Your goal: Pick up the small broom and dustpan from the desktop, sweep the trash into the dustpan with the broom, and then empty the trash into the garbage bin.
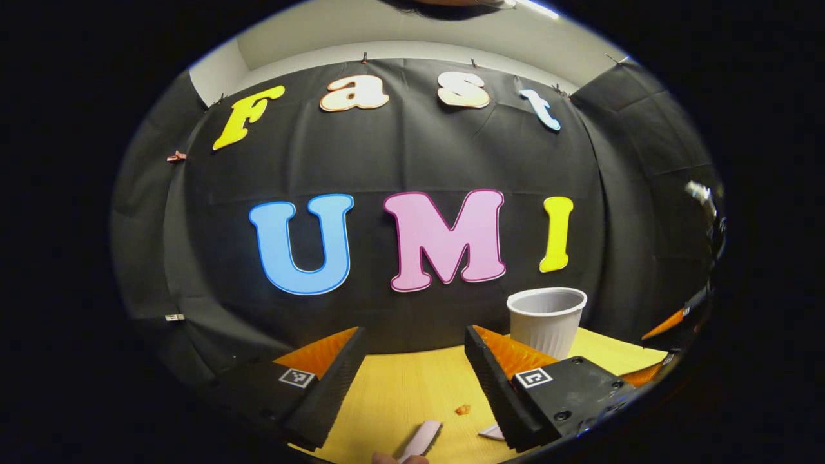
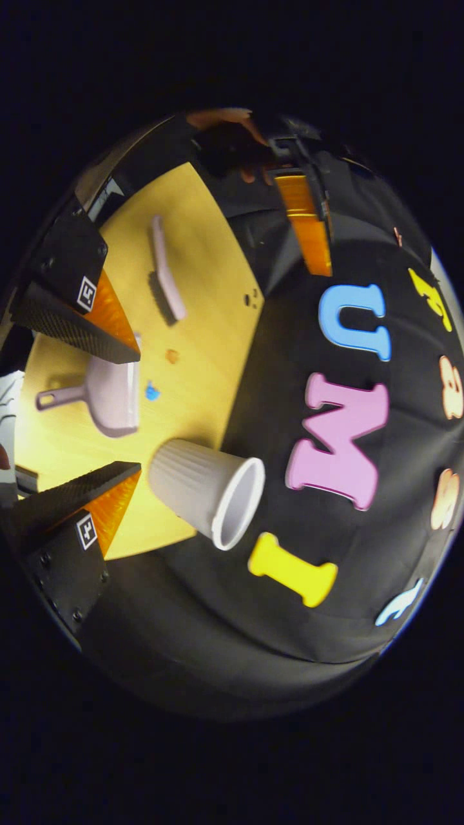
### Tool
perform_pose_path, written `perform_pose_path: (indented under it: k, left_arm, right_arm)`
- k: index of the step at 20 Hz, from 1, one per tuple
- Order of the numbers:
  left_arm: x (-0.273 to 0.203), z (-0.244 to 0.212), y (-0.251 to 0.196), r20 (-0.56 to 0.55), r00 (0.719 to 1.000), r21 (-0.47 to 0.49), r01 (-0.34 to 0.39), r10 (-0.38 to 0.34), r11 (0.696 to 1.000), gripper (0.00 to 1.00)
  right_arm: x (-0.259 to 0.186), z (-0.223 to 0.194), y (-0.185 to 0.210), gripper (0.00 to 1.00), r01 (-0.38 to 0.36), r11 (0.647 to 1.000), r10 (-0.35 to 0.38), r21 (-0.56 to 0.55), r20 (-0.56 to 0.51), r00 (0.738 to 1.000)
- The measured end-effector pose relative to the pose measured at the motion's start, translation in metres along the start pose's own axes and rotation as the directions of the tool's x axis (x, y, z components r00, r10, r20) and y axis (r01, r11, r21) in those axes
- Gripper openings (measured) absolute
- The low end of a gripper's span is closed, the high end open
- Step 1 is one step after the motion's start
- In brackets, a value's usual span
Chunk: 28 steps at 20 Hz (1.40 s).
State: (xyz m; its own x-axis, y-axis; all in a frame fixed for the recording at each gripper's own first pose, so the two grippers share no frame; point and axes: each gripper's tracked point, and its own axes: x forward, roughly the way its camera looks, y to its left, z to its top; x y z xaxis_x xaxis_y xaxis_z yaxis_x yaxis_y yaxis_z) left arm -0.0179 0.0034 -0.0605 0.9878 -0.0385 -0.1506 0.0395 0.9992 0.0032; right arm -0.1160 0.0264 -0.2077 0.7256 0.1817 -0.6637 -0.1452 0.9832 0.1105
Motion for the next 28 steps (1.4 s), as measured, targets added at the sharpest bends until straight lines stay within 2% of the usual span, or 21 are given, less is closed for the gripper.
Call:
perform_pose_path:
  k: [2, 3, 7, 11, 16, 17, 19, 20, 21, 25, 27, 28]
  left_arm:
    - [-0.003, -0.009, 0.006, -0.020, 1.000, 0.007, -0.006, 0.007, 1.000, 0.97]
    - [-0.004, -0.012, 0.009, -0.031, 0.999, 0.012, -0.011, 0.011, 1.000, 0.96]
    - [-0.008, -0.020, 0.020, -0.056, 0.998, 0.019, -0.038, 0.039, 0.999, 0.97]
    - [-0.009, -0.026, 0.036, -0.075, 0.994, 0.041, -0.081, 0.084, 0.996, 0.96]
    - [-0.008, -0.041, 0.054, -0.119, 0.984, 0.049, -0.128, 0.133, 0.991, 0.95]
    - [-0.006, -0.048, 0.055, -0.134, 0.983, 0.043, -0.122, 0.127, 0.992, 0.95]
    - [0.000, -0.066, 0.056, -0.180, 0.977, 0.021, -0.109, 0.111, 0.994, 0.95]
    - [0.002, -0.076, 0.056, -0.199, 0.974, 0.018, -0.107, 0.109, 0.994, 0.95]
    - [0.004, -0.084, 0.056, -0.216, 0.971, 0.015, -0.106, 0.107, 0.994, 0.95]
    - [0.018, -0.125, 0.051, -0.302, 0.951, 0.012, -0.067, 0.067, 0.998, 0.96]
    - [0.020, -0.154, 0.044, -0.387, 0.922, -0.025, -0.019, 0.008, 1.000, 0.95]
    - [0.022, -0.170, 0.041, -0.443, 0.896, -0.046, 0.006, -0.026, 0.999, 0.95]
  right_arm:
    - [0.013, -0.036, 0.005, 0.95, -0.030, 0.999, 0.032, 0.018, -0.127, 0.991]
    - [0.023, -0.059, 0.006, 0.94, -0.037, 0.999, 0.037, 0.006, -0.203, 0.978]
    - [0.061, -0.103, 0.007, 0.92, -0.065, 0.997, 0.049, -0.037, -0.329, 0.943]
    - [0.096, -0.160, 0.011, 0.89, -0.087, 0.995, 0.051, -0.053, -0.476, 0.878]
    - [0.128, -0.186, 0.020, 0.87, -0.106, 0.994, 0.084, -0.008, -0.551, 0.830]
    - [0.132, -0.180, 0.028, 0.84, -0.122, 0.991, 0.132, 0.054, -0.551, 0.824]
    - [0.145, -0.172, 0.021, 0.69, -0.076, 0.990, 0.132, 0.122, -0.555, 0.821]
    - [0.149, -0.176, 0.021, 0.65, -0.069, 0.989, 0.131, 0.129, -0.566, 0.814]
    - [0.148, -0.174, 0.021, 0.56, -0.073, 0.989, 0.132, 0.126, -0.572, 0.810]
    - [0.154, -0.169, 0.024, 0.44, -0.107, 0.989, 0.147, 0.104, -0.552, 0.821]
    - [0.155, -0.169, 0.023, 0.38, -0.116, 0.988, 0.154, 0.104, -0.538, 0.829]
    - [0.153, -0.168, 0.024, 0.37, -0.121, 0.986, 0.162, 0.111, -0.534, 0.830]
